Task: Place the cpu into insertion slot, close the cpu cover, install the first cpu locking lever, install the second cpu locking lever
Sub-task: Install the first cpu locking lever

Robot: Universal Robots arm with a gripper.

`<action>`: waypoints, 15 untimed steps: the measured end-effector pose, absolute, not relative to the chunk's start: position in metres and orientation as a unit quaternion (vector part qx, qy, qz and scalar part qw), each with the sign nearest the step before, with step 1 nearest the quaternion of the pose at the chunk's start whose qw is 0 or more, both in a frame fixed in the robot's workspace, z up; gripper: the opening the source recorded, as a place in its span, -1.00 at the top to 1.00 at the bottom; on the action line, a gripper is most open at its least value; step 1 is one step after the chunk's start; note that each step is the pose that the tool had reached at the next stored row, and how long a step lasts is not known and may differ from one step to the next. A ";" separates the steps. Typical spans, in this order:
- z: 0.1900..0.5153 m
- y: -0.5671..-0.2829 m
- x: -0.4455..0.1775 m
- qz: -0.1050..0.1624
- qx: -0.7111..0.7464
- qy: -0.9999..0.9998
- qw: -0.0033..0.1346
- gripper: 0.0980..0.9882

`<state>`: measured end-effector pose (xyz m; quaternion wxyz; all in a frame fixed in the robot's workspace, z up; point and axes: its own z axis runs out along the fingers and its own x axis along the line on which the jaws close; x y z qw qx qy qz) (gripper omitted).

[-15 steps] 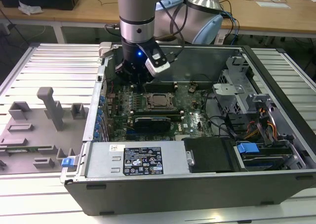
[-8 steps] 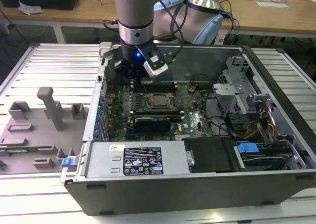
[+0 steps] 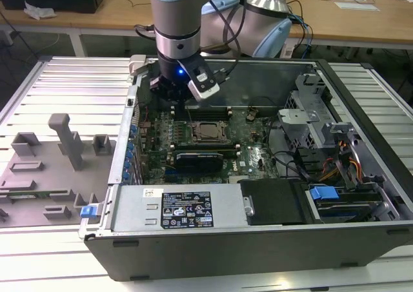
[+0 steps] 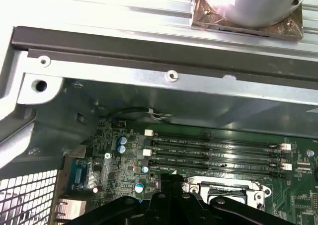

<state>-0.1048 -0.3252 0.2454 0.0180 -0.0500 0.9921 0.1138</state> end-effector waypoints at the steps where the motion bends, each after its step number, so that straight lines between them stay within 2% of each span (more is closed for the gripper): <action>1: 0.245 -0.325 -0.103 0.114 -0.050 0.992 0.018 0.98; 15: 0.245 -0.325 -0.076 0.114 -0.050 0.992 0.018 0.98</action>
